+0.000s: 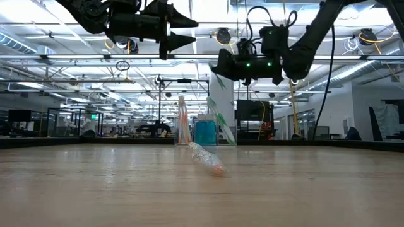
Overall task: Pick & Place toothbrushing station
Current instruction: Put the green toothbrush into the transparent organizer
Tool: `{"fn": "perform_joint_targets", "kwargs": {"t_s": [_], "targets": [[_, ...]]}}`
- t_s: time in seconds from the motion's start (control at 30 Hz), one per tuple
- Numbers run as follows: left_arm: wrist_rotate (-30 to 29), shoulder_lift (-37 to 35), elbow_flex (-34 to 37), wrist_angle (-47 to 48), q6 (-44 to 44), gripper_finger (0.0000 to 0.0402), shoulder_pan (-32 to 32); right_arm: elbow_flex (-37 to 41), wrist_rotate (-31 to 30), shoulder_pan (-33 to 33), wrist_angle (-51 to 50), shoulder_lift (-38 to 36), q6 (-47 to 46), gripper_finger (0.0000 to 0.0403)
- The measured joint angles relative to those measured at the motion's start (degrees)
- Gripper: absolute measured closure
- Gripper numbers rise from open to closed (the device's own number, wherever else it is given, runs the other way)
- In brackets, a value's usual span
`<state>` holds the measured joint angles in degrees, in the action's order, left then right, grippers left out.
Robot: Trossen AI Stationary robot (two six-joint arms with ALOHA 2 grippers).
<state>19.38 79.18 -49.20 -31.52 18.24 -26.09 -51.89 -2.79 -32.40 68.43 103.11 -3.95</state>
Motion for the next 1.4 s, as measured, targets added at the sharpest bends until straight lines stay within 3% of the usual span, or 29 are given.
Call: {"fn": "perform_joint_targets", "kwargs": {"t_s": [0.2,0.43,1.07,1.4], "targets": [[0.00,-0.01,-0.01,0.02,0.00,0.0165,0.00,-1.37,-0.13,-1.72,-0.94,3.49,0.22,0.0398],[0.01,0.00,-0.01,-0.01,0.00,0.0165,0.00,-1.63,-0.10,-1.61,7.22,10.89,0.15,0.0397],[0.00,0.00,-0.01,0.00,0.00,0.0165,-0.01,-1.63,-1.94,-0.13,1.59,11.45,-0.27,0.0379],[0.02,-0.02,-0.01,0.00,0.00,0.0165,0.00,-1.50,-3.24,1.66,0.64,8.66,-1.56,0.0286]]}}
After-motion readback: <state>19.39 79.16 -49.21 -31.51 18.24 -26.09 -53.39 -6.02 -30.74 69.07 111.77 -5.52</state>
